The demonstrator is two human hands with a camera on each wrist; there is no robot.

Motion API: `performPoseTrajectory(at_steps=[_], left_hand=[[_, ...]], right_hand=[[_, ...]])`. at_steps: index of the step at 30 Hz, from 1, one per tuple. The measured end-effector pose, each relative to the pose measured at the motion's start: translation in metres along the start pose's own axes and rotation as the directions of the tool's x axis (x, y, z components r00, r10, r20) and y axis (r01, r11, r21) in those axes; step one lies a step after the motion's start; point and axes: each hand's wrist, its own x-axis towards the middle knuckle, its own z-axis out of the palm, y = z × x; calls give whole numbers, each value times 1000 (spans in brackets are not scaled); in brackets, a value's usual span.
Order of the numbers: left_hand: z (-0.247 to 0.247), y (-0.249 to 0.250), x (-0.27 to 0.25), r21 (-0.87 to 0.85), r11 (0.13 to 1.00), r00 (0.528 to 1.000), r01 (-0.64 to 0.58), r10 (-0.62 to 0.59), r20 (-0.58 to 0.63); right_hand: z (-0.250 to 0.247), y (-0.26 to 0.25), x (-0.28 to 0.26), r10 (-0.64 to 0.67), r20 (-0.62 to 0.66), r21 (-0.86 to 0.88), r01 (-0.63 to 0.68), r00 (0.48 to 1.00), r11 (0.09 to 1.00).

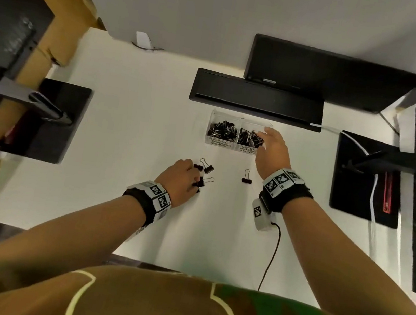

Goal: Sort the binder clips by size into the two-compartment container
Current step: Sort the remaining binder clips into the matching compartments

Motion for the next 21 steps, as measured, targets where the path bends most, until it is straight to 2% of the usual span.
performPoseTrajectory(at_steps=[3, 6, 11, 14, 17, 21], left_hand=[[4, -1, -6, -4, 1000, 1000, 8, -8, 22], [8, 0, -7, -2, 1000, 999, 7, -7, 34], [13, 3, -7, -9, 1000, 998, 22, -22, 56], [13, 4, -7, -37, 999, 999, 15, -14, 43], [7, 3, -9, -60, 998, 999, 25, -27, -31], [-9, -9, -5, -128, 984, 986, 124, -137, -98]], right_hand=[[8, 7, -23, -41, -31, -1, 41, 999, 999], [27, 16, -46, -50, 79, -72, 56, 996, 996], [50, 24, -57, 57, 224, -159, -21, 973, 987], [56, 10, -55, -20, 240, -104, 46, 971, 993], [62, -14, -49, -124, 256, -11, 131, 959, 991], [77, -37, -39, -204, 318, -42, 228, 926, 973]])
